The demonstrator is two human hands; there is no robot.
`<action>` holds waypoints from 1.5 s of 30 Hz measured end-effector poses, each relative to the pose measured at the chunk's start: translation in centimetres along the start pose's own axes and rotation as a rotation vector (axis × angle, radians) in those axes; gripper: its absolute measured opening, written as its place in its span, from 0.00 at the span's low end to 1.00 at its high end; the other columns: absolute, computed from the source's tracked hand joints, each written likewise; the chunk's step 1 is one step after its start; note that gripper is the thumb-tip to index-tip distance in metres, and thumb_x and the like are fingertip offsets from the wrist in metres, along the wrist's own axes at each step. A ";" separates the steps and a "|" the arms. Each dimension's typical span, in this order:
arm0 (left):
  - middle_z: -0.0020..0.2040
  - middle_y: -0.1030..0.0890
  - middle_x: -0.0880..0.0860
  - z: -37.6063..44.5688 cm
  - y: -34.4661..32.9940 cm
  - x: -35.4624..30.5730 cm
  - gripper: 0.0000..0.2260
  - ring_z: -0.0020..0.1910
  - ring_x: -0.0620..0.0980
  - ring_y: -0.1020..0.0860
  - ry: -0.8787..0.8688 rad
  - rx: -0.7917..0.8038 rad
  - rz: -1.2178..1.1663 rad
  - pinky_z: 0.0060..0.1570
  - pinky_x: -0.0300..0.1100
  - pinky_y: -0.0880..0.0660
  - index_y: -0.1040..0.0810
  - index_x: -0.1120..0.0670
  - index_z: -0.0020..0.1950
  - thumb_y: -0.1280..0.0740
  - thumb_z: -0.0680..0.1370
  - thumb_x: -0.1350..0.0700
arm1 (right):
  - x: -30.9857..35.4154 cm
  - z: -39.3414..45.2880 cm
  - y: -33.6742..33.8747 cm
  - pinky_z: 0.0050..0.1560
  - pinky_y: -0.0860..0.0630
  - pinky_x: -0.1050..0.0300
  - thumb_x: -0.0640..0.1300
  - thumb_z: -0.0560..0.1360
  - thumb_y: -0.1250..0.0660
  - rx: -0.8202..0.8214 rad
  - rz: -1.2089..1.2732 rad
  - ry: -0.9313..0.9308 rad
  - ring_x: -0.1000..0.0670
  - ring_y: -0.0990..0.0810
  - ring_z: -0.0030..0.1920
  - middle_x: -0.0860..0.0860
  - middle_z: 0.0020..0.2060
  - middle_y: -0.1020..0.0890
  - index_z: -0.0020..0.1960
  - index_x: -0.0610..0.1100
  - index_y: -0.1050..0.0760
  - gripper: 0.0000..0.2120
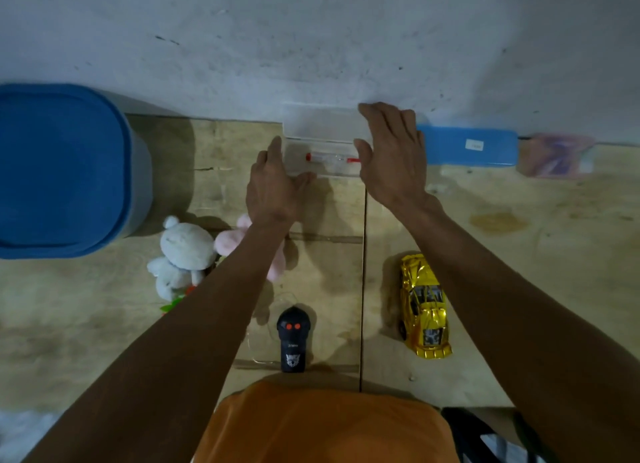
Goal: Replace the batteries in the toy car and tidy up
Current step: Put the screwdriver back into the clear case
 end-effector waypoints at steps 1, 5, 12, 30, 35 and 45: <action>0.65 0.23 0.59 -0.2 0.0 -0.1 0.37 0.64 0.62 0.25 0.005 -0.001 -0.021 0.56 0.58 0.23 0.40 0.53 0.79 0.26 0.74 0.46 | -0.2 0.1 0.1 0.56 0.28 0.44 0.45 0.77 0.31 0.013 0.034 0.001 0.40 0.26 0.63 0.45 0.64 0.22 0.69 0.43 0.26 0.22; 0.65 0.23 0.60 -1.1 -0.3 -0.7 0.48 0.61 0.63 0.23 -0.008 0.025 -0.058 0.52 0.58 0.22 0.52 0.50 0.81 0.25 0.72 0.45 | -1.0 -0.9 0.7 0.52 0.26 0.44 0.46 0.75 0.28 -0.004 0.056 0.027 0.40 0.25 0.58 0.45 0.55 0.21 0.64 0.43 0.21 0.19; 0.73 0.34 0.58 -1.5 0.2 -1.8 0.39 0.65 0.62 0.25 -0.112 0.018 0.066 0.51 0.58 0.21 0.41 0.44 0.80 0.25 0.74 0.45 | -2.0 -3.8 -1.4 0.54 0.28 0.44 0.53 0.74 0.30 -0.008 0.070 0.085 0.45 0.27 0.59 0.53 0.55 0.17 0.57 0.49 0.16 0.14; 0.70 0.31 0.61 1.7 -0.5 -3.5 0.23 0.63 0.64 0.30 -0.332 0.026 0.319 0.53 0.58 0.23 0.24 0.54 0.71 0.30 0.78 0.46 | -3.5 -3.4 -3.5 0.51 0.25 0.45 0.61 0.78 0.36 -0.139 0.006 0.054 0.42 0.27 0.59 0.47 0.57 0.19 0.59 0.46 0.18 0.21; 0.69 0.31 0.62 2.1 -0.9 -3.3 0.23 0.62 0.64 0.30 -0.321 0.012 0.294 0.56 0.55 0.25 0.23 0.55 0.69 0.31 0.78 0.45 | -3.8 -3.1 -3.8 0.52 0.25 0.46 0.59 0.77 0.33 -0.157 -0.017 0.052 0.43 0.26 0.58 0.48 0.58 0.19 0.59 0.48 0.17 0.19; 0.68 0.31 0.60 3.0 -0.8 -4.0 0.20 0.64 0.62 0.32 -0.291 0.004 0.279 0.51 0.55 0.23 0.22 0.53 0.68 0.31 0.78 0.46 | -3.2 -1.9 -3.5 0.54 0.25 0.46 0.55 0.76 0.33 -0.123 -0.099 0.042 0.43 0.27 0.59 0.49 0.58 0.18 0.57 0.47 0.17 0.16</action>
Point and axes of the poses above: each hand's wrist, its own z-axis towards the middle knuckle, its own y-axis out of the back of the hand, x = y × z, the point moved 9 cm from there along z, towards the middle knuckle
